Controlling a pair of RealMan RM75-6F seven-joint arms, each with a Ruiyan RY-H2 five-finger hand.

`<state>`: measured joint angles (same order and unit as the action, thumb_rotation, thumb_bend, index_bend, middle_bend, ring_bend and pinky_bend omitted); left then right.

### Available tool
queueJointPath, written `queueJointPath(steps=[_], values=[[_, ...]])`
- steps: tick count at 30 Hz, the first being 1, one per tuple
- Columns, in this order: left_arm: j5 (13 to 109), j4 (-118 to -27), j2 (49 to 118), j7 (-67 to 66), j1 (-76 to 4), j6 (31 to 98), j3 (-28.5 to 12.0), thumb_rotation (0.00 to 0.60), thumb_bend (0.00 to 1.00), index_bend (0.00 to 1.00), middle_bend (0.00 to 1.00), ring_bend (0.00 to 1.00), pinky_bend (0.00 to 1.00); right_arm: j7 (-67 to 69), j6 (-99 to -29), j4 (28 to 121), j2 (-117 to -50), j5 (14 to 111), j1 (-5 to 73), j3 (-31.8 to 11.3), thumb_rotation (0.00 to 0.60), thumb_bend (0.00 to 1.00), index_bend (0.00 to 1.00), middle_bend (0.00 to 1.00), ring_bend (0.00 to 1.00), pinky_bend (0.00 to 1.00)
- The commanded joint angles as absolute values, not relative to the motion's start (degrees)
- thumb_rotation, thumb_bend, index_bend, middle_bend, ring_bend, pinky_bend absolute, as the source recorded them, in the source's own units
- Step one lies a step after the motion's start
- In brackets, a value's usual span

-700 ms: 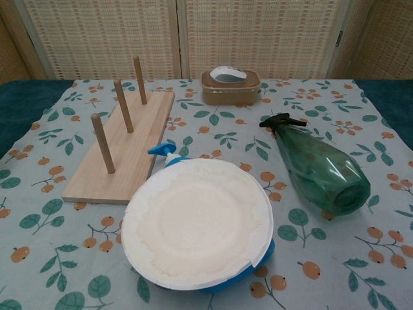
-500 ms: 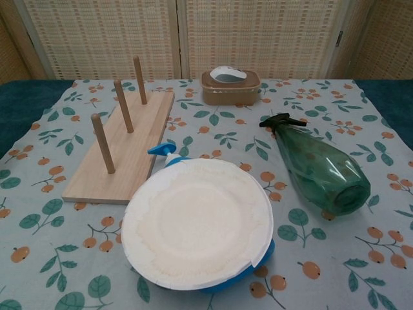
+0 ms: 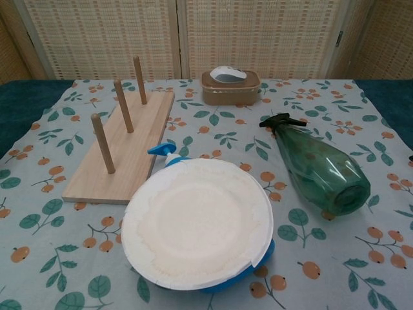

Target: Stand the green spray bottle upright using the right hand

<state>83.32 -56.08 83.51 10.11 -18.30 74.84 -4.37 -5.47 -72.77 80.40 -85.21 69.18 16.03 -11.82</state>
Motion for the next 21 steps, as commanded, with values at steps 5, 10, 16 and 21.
queueJointPath(steps=[5, 10, 16, 21], values=[[82.99, -55.16, 83.27, 11.19, -17.74, 75.07, -4.41, 0.600, 0.19, 0.00, 0.00, 0.00, 0.00, -2.14, -73.81, 84.86, -88.46, 69.81, 18.10, -14.84, 0.600, 0.00, 0.00, 0.00, 0.00, 0.05], [83.14, -55.16, 83.15, 11.73, -17.42, 75.78, -4.47, 0.600, 0.19, 0.00, 0.00, 0.00, 0.00, -5.25, -73.70, 87.13, -92.12, 68.65, 20.83, -16.66, 0.600, 0.00, 0.00, 0.00, 0.00, 0.03], [83.48, -55.10, 83.11, 11.52, -17.50, 75.56, -4.21, 0.600, 0.19, 0.00, 0.00, 0.00, 0.00, -8.13, -70.86, 84.58, -97.71, 67.36, 24.04, -15.86, 0.600, 0.00, 0.00, 0.00, 0.00, 0.00], [83.48, -55.04, 83.00, 12.07, -17.51, 75.64, -4.35, 0.600, 0.19, 0.00, 0.00, 0.00, 0.00, -12.10, -69.82, 82.45, -100.42, 67.87, 26.05, -14.61, 0.600, 0.00, 0.00, 0.00, 0.00, 0.00]])
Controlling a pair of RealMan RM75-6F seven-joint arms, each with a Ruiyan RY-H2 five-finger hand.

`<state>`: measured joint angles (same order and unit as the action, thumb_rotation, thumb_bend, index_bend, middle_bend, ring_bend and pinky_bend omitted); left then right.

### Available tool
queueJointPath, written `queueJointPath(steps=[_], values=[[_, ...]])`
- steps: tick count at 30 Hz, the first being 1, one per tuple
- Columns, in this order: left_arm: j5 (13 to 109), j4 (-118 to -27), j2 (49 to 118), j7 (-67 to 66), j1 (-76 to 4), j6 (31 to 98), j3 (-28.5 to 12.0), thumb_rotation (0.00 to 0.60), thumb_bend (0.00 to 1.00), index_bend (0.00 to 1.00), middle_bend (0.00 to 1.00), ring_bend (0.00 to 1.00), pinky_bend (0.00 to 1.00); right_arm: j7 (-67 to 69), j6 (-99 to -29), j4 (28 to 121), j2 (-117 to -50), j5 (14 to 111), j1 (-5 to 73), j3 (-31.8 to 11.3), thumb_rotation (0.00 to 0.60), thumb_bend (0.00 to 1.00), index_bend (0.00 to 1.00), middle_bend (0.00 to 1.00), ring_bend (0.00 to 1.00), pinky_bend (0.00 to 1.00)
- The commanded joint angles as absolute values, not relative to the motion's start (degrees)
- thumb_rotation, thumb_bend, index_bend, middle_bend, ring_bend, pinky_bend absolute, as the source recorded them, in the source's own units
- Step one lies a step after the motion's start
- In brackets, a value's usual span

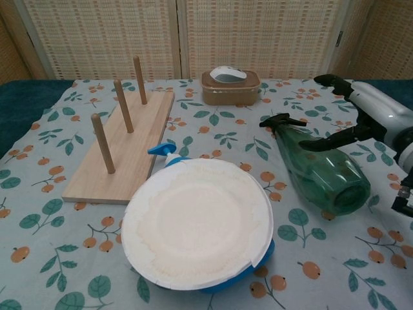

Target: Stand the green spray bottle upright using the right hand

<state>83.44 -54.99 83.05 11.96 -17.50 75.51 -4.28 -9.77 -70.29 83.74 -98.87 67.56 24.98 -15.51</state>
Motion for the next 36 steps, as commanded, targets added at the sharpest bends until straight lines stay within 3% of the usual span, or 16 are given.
queueJointPath(steps=[1, 12, 27, 36], values=[[83.50, -55.09, 83.04, 12.00, -17.49, 75.67, -4.33, 0.600, 0.19, 0.00, 0.00, 0.00, 0.00, -13.19, -69.97, 81.99, -100.93, 68.08, 26.29, -14.24, 0.600, 0.00, 0.00, 0.00, 0.00, 0.00], [83.86, -55.53, 82.88, 11.72, -17.58, 75.61, -4.13, 0.600, 0.19, 0.00, 0.00, 0.00, 0.00, -23.31, -69.34, 80.93, -100.35, 67.52, 27.04, -11.15, 0.600, 0.00, 0.00, 0.00, 0.00, 0.00], [84.13, -55.98, 82.91, 11.17, -17.76, 75.08, -3.79, 0.600, 0.19, 0.00, 0.00, 0.00, 0.00, -37.73, -70.25, 88.59, -87.32, 69.45, 24.80, -4.44, 0.600, 0.00, 0.00, 0.00, 0.00, 0.00], [84.07, -56.39, 82.73, 11.37, -17.72, 75.11, -3.86, 0.600, 0.19, 0.00, 0.00, 0.00, 0.00, -35.80, -69.50, 82.29, -85.30, 69.93, 23.79, -3.26, 0.600, 0.00, 0.00, 0.00, 0.00, 0.00]])
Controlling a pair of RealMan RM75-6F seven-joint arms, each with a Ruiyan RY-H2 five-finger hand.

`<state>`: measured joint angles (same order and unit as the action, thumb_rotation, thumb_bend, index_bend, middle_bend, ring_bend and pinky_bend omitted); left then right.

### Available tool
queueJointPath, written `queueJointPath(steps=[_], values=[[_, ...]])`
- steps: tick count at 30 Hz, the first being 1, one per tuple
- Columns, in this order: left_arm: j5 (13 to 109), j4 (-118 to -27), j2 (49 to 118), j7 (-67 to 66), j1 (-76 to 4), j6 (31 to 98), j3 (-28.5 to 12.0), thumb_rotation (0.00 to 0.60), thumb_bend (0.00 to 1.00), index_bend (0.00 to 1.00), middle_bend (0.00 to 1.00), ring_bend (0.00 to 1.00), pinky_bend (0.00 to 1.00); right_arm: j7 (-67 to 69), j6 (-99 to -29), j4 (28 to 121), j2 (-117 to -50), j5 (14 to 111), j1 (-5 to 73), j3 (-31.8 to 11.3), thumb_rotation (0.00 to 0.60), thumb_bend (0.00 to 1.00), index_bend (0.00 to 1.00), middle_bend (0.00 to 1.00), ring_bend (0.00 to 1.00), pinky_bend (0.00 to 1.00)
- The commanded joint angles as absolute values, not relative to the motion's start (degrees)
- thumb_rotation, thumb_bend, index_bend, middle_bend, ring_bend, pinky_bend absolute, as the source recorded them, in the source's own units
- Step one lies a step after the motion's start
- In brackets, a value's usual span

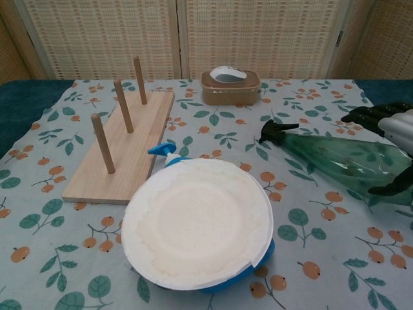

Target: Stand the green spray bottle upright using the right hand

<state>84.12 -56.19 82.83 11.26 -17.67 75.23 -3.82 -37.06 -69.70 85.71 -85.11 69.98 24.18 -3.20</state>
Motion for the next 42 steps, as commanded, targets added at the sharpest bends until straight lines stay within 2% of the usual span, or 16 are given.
queueJointPath(steps=[1, 13, 23, 26, 30, 39, 42], values=[[84.06, -56.52, 82.58, 11.52, -17.63, 75.19, -3.85, 0.600, 0.19, 0.00, 0.00, 0.00, 0.00, -35.50, -69.41, 80.34, -85.75, 69.89, 23.75, -3.33, 0.600, 0.00, 0.00, 0.00, 0.00, 0.00], [84.12, -56.69, 82.46, 11.49, -17.51, 75.07, -3.65, 0.600, 0.19, 0.00, 0.00, 0.00, 0.00, -31.01, -68.23, 68.24, -86.99, 71.00, 24.48, -5.02, 0.600, 0.00, 0.00, 0.00, 0.00, 0.00], [83.83, -56.50, 82.51, 11.83, -17.61, 74.80, -3.89, 0.600, 0.19, 0.00, 0.00, 0.00, 0.00, -27.65, -63.16, 54.81, -91.41, 71.20, 28.32, -7.14, 0.600, 0.00, 0.00, 0.00, 0.00, 0.00], [83.74, -56.33, 82.50, 12.07, -17.67, 74.65, -3.97, 0.600, 0.19, 0.00, 0.00, 0.00, 0.00, -25.17, -62.26, 53.67, -92.22, 71.84, 28.62, -7.04, 0.600, 0.00, 0.00, 0.00, 0.00, 0.00], [83.68, -56.12, 82.56, 12.18, -17.85, 74.19, -3.95, 0.600, 0.19, 0.00, 0.00, 0.00, 0.00, -27.45, -63.22, 60.37, -89.21, 71.82, 27.85, -6.93, 0.600, 0.00, 0.00, 0.00, 0.00, 0.00], [84.14, -56.46, 82.45, 12.14, -17.77, 74.71, -3.74, 0.600, 0.19, 0.00, 0.00, 0.00, 0.00, -47.50, -68.75, 92.64, -75.91, 65.63, 26.18, -8.55, 0.600, 0.00, 0.00, 0.00, 0.00, 0.00], [84.50, -56.78, 82.33, 12.16, -17.76, 74.95, -3.56, 0.600, 0.19, 0.00, 0.00, 0.00, 0.00, -49.74, -68.90, 97.46, -75.00, 63.29, 27.26, -9.99, 0.600, 0.00, 0.00, 0.00, 0.00, 0.00]])
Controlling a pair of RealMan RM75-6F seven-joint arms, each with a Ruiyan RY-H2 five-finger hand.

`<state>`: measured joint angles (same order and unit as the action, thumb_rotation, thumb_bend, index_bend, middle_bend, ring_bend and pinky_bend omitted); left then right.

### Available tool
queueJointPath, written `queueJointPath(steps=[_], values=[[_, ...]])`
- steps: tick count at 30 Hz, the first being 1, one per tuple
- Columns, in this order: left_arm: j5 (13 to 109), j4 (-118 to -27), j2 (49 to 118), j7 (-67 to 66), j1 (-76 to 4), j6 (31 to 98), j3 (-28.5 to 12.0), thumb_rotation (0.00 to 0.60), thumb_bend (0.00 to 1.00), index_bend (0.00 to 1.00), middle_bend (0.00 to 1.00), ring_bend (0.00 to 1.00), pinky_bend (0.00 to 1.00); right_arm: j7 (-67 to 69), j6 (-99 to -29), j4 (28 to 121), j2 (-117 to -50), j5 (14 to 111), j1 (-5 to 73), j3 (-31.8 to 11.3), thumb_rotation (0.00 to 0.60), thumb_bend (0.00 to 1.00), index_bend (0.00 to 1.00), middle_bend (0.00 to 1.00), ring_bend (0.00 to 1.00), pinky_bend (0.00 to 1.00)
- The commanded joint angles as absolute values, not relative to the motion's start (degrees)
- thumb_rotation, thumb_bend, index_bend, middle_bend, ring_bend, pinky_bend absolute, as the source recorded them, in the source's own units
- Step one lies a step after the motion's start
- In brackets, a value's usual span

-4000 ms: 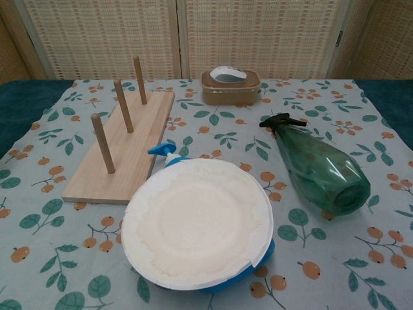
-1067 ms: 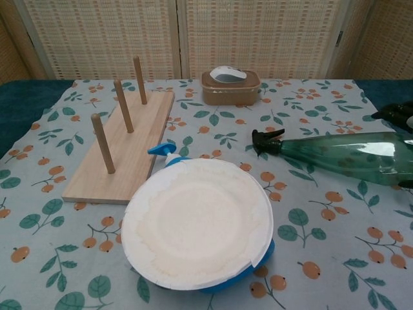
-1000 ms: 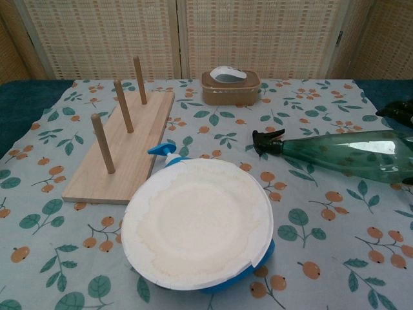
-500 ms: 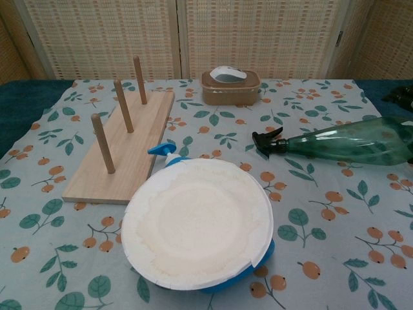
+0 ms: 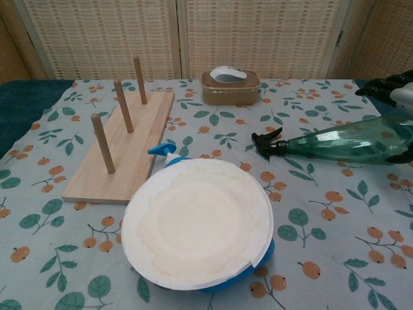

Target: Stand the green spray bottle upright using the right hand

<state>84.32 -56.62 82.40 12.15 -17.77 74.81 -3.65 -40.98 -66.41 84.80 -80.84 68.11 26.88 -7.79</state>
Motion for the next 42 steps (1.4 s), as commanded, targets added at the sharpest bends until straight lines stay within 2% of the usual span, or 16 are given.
queueJointPath(steps=[1, 3, 7, 11, 21, 28, 34, 42], values=[[84.64, -56.92, 82.26, 12.16, -17.75, 75.10, -3.50, 0.600, 0.19, 0.00, 0.00, 0.00, 0.00, -50.03, -68.97, 97.79, -75.67, 62.96, 27.95, -10.54, 0.600, 0.00, 0.00, 0.01, 0.00, 0.00], [84.85, -57.08, 82.14, 12.31, -17.73, 75.24, -3.39, 0.600, 0.19, 0.00, 0.00, 0.00, 0.00, -50.10, -69.16, 96.61, -77.62, 63.24, 29.03, -10.98, 0.600, 0.00, 0.01, 0.04, 0.00, 0.00], [84.69, -56.78, 82.03, 13.10, -17.88, 74.45, -3.28, 0.600, 0.19, 0.00, 0.00, 0.00, 0.00, -49.36, -70.23, 89.21, -85.06, 64.93, 31.57, -11.69, 0.600, 0.00, 0.13, 0.16, 0.02, 0.00], [84.73, -56.41, 82.00, 13.75, -17.95, 74.36, -3.28, 0.600, 0.19, 0.00, 0.00, 0.00, 0.00, -49.53, -68.80, 82.34, -90.88, 62.65, 33.83, -12.70, 0.600, 0.00, 0.23, 0.23, 0.06, 0.00], [84.67, -55.59, 82.38, 14.17, -18.11, 74.03, -3.28, 0.600, 0.19, 0.00, 0.00, 0.00, 0.00, -50.56, -64.51, 72.64, -98.18, 58.18, 38.32, -14.10, 0.600, 0.00, 0.28, 0.26, 0.08, 0.00], [84.90, -55.53, 82.16, 15.27, -18.25, 73.79, -3.11, 0.600, 0.19, 0.00, 0.00, 0.00, 0.00, -52.48, -63.42, 67.66, -102.92, 55.57, 40.47, -14.44, 0.600, 0.00, 0.38, 0.31, 0.11, 0.00], [85.21, -56.11, 81.86, 15.67, -18.36, 73.89, -2.98, 0.600, 0.19, 0.00, 0.00, 0.00, 0.00, -54.82, -62.33, 63.12, -106.37, 51.91, 41.74, -14.89, 0.600, 0.00, 0.39, 0.32, 0.12, 0.00], [85.37, -56.10, 81.87, 16.18, -18.25, 74.09, -2.82, 0.600, 0.19, 0.00, 0.00, 0.00, 0.00, -53.65, -62.27, 59.98, -108.33, 51.97, 42.94, -15.36, 0.600, 0.00, 0.40, 0.32, 0.12, 0.00]])
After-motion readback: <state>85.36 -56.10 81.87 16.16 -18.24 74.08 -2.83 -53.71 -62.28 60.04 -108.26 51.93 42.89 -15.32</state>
